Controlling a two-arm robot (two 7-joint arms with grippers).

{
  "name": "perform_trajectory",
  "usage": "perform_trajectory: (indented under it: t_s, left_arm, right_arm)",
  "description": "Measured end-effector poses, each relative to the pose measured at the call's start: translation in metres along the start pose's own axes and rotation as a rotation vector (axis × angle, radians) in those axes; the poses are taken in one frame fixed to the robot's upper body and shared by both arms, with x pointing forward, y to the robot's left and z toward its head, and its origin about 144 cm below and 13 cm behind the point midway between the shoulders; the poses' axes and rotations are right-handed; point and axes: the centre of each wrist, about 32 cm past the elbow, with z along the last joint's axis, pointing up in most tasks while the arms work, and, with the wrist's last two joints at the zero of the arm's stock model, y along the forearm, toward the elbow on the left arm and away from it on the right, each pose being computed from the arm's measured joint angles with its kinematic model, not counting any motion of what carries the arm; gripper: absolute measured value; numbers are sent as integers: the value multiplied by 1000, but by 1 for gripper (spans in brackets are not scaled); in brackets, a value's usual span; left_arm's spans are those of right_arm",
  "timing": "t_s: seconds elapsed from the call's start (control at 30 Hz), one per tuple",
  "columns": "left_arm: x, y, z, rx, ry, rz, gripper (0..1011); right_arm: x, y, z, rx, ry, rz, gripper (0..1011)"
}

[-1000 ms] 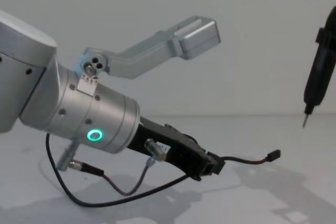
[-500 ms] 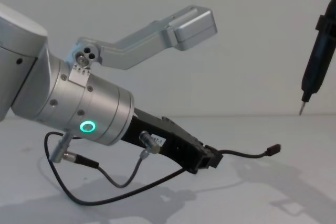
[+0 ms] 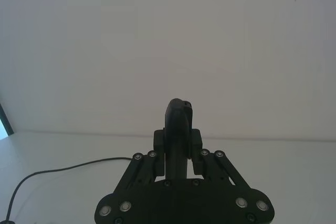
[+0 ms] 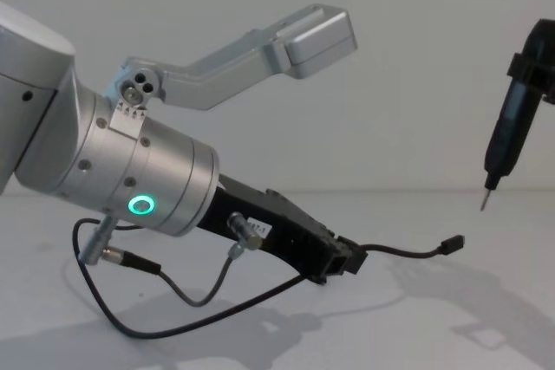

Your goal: Pick up the data cable with the one hand.

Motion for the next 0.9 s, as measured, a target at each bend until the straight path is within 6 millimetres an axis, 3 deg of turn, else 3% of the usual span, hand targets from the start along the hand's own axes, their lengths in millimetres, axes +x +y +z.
perform_trajectory:
  t_s: [0.9]
  left_arm:
    - [0, 1, 0, -1, -2, -1, 40]
  right_arm:
    - [11, 13, -18, -38, 42, 18, 279]
